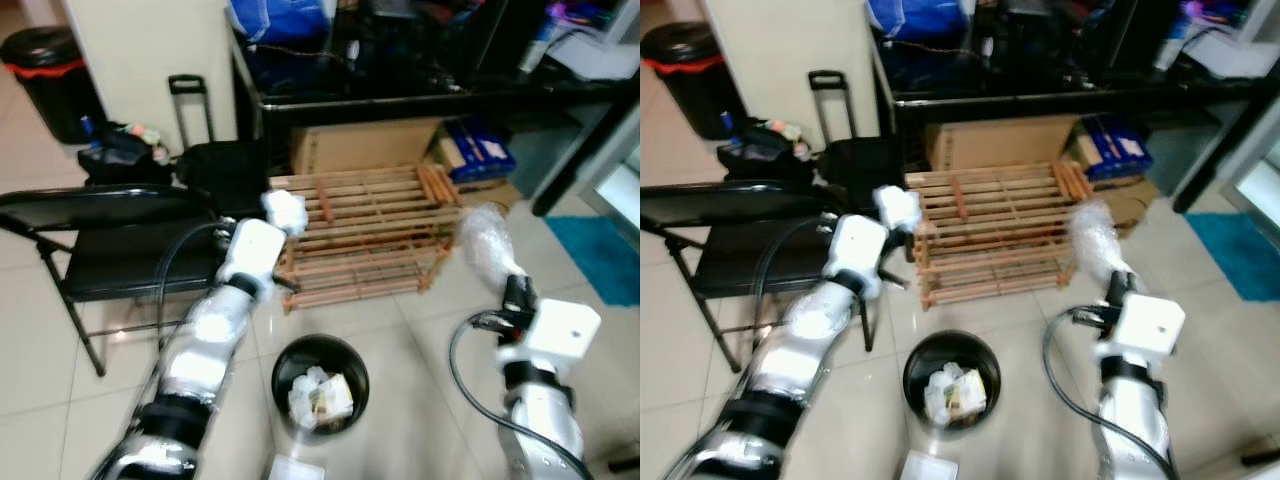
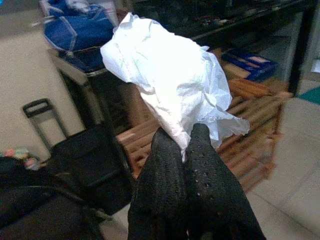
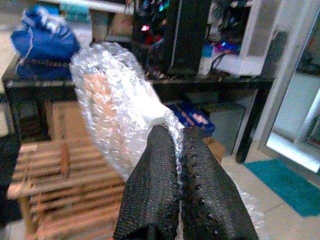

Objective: Picking trash to rubbish bin

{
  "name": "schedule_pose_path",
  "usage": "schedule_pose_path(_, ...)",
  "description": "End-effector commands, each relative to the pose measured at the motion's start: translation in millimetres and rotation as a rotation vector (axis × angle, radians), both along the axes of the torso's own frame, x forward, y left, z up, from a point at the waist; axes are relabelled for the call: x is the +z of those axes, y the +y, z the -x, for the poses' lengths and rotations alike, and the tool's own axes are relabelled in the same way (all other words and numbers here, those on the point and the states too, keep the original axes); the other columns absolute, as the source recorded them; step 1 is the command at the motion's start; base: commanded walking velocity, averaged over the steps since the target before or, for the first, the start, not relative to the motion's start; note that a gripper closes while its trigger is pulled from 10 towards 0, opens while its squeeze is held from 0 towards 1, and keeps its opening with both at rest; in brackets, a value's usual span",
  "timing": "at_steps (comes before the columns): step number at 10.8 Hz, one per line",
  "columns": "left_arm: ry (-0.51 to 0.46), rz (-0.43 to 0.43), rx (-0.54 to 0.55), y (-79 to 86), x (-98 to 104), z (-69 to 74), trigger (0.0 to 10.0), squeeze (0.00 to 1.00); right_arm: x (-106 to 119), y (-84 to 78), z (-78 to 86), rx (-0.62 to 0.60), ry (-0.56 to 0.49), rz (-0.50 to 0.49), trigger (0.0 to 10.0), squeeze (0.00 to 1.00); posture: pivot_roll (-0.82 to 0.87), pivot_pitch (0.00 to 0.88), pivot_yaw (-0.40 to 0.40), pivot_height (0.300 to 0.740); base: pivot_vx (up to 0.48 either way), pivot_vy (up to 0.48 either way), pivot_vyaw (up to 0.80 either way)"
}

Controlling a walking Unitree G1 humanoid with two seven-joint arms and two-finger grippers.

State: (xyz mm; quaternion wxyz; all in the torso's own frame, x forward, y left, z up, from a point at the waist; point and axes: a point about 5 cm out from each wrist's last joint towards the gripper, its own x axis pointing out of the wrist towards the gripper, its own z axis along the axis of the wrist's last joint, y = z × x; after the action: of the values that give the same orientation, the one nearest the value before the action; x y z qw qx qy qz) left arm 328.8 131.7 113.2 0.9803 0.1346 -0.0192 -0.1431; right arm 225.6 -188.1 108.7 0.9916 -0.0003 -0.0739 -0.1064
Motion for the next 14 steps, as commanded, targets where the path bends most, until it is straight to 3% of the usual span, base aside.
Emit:
schedule_pose_path(1,-0.006,0.013,-0.047,-16.0,2.9,-1.1,10.0,0.00,-0.7,-9.7,3.5,-0.029,0.004,0.020,10.0,0.00,0.14,0.038,-0.066,0.740,0.390,0.000,0.00)
schedule_pose_path(4,-0.005,0.019,-0.054,-16.5,2.6,-0.4,10.0,0.00,-0.9,-7.8,3.2,-0.025,0.003,0.018,10.0,0.00,0.14,0.038,-0.066,0.740,0.358,0.000,0.00)
schedule_pose_path(8,0.009,0.021,-0.068,-20.8,-1.3,1.4,10.0,0.00,-0.7,-9.2,4.6,-0.022,0.007,0.025,10.0,0.00,0.14,0.041,-0.073,0.740,0.000,0.000,0.00)
schedule_pose_path(14,0.132,0.035,-0.032,-27.7,-18.9,-9.9,10.0,0.00,-1.6,-5.8,2.0,-0.006,0.018,0.023,10.0,0.00,0.15,0.053,-0.080,0.740,0.000,0.000,-0.76)
